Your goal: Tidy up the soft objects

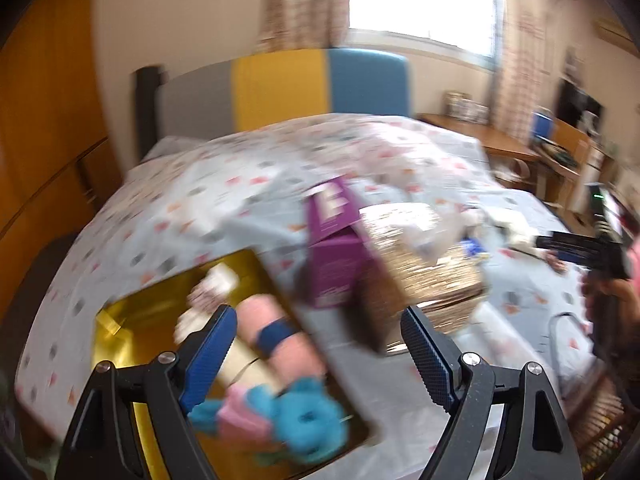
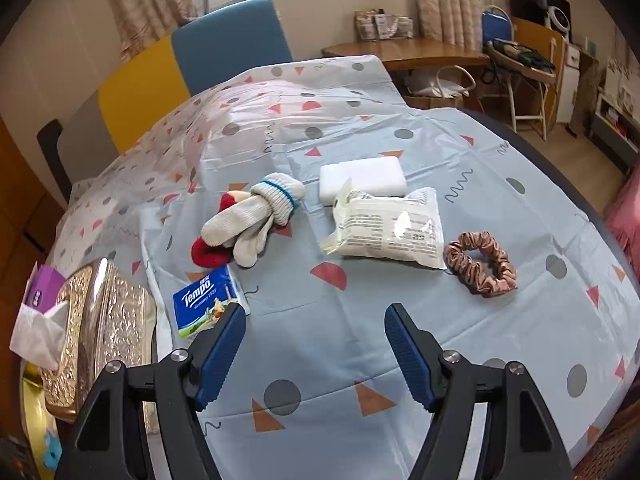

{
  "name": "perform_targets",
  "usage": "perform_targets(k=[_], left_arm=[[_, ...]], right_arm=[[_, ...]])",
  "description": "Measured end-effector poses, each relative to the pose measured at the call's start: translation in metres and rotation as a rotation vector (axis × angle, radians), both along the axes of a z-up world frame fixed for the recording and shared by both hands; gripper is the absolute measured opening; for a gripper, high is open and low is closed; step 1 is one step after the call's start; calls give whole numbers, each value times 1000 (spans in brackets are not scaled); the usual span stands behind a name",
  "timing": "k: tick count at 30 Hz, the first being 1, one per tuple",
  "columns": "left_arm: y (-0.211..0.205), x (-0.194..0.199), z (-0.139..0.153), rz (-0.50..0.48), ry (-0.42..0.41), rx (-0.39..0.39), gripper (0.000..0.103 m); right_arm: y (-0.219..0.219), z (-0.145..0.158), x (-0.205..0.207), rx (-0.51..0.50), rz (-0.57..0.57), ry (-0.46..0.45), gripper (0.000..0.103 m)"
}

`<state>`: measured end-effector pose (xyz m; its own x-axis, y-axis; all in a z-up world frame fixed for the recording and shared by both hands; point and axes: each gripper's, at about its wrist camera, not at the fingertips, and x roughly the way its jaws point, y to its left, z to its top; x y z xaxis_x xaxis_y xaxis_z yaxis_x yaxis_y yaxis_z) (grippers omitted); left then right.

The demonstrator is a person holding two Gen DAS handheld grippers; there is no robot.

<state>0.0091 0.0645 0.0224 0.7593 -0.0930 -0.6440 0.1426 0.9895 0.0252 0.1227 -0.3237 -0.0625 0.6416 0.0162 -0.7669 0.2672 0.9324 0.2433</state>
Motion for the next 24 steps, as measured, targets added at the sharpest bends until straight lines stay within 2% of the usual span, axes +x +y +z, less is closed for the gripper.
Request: perform_targets(k=[3,6,10,16,21,24], left_arm=[[-38,16,14,-113,-9,9,78],[-84,37,26,-250,1,50,78],[-147,70,25,-367,74,111,81],[-230,124,-22,-476,253,275,84],[-260,165,-68,-459,371,375,87],[-269,182,-86,-448,414,401,87]], right_arm=[[-5,-1,-4,23,-32,12,73],[-11,-1,-6,38,-61,23,73],[-24,5,-10,66,-111,3,73],[-56,10,-23,163,-236,-30,73],[-68,11,-28,237,-267,-52,73],[-68,11,-25,265,-240,-51,73]])
